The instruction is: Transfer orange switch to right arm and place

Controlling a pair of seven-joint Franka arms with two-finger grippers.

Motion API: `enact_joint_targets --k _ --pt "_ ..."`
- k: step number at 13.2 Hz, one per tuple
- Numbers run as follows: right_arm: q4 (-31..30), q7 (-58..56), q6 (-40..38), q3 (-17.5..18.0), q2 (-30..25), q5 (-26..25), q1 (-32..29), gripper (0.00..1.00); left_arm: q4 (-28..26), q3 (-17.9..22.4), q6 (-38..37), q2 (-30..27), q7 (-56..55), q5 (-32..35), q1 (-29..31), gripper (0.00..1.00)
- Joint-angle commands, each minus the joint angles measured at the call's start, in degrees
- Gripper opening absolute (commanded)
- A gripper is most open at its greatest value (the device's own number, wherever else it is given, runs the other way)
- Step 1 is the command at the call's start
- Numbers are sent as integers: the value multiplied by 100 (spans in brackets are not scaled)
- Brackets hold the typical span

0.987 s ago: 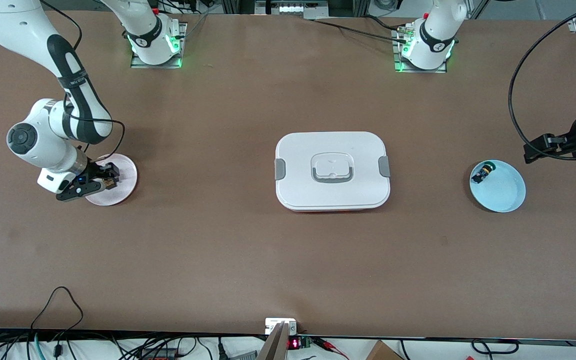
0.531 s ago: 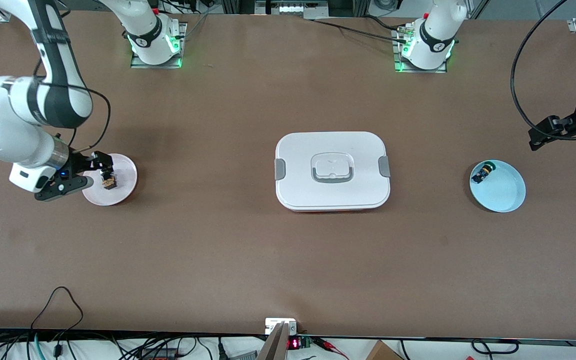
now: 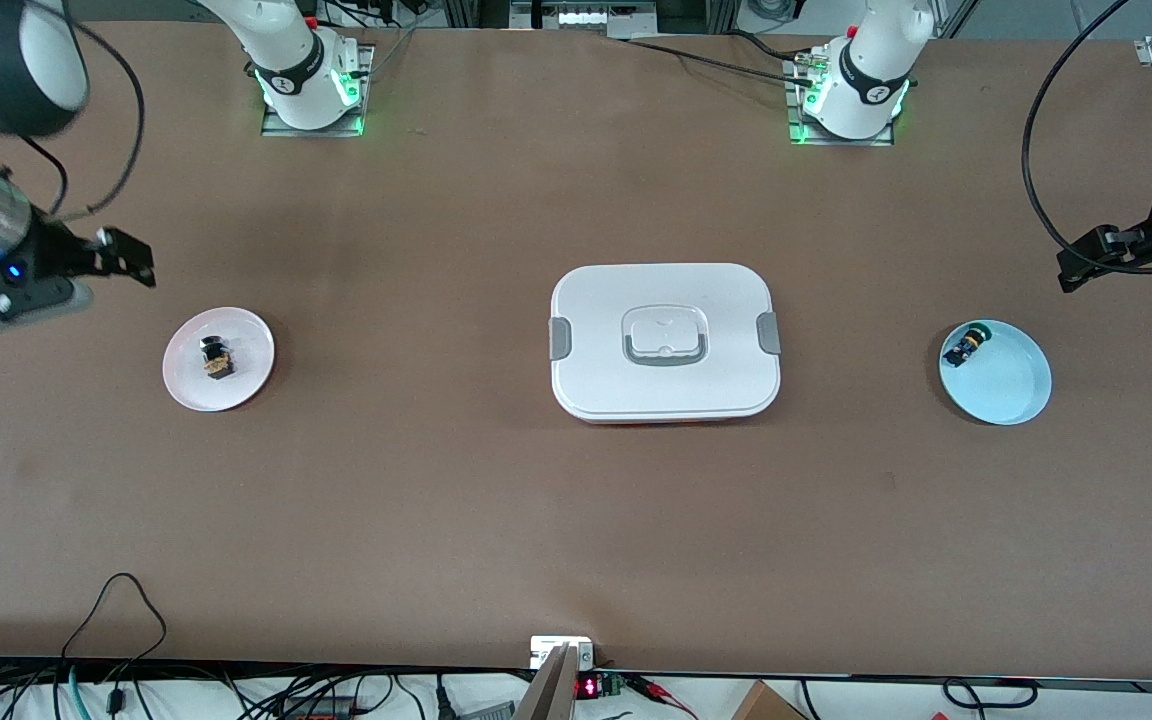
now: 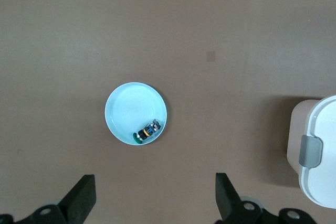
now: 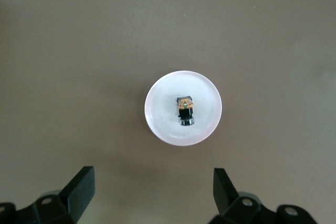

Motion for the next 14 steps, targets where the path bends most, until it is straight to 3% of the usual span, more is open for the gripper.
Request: enact_joint_targets --k 1,6,10,14 --pt "-119 288 -274 125 -459 -113 45 100 -29 7 -93 -81 -29 -52 1 100" --pt "724 288 -565 177 -188 -104 37 100 120 51 -102 42 41 -255 89 100" --pt "769 367 -565 177 -91 -25 36 100 138 -2 -102 339 15 -176 36 100" --pt "786 1106 -556 195 -74 -34 229 100 551 7 -198 403 -38 -263 72 100"
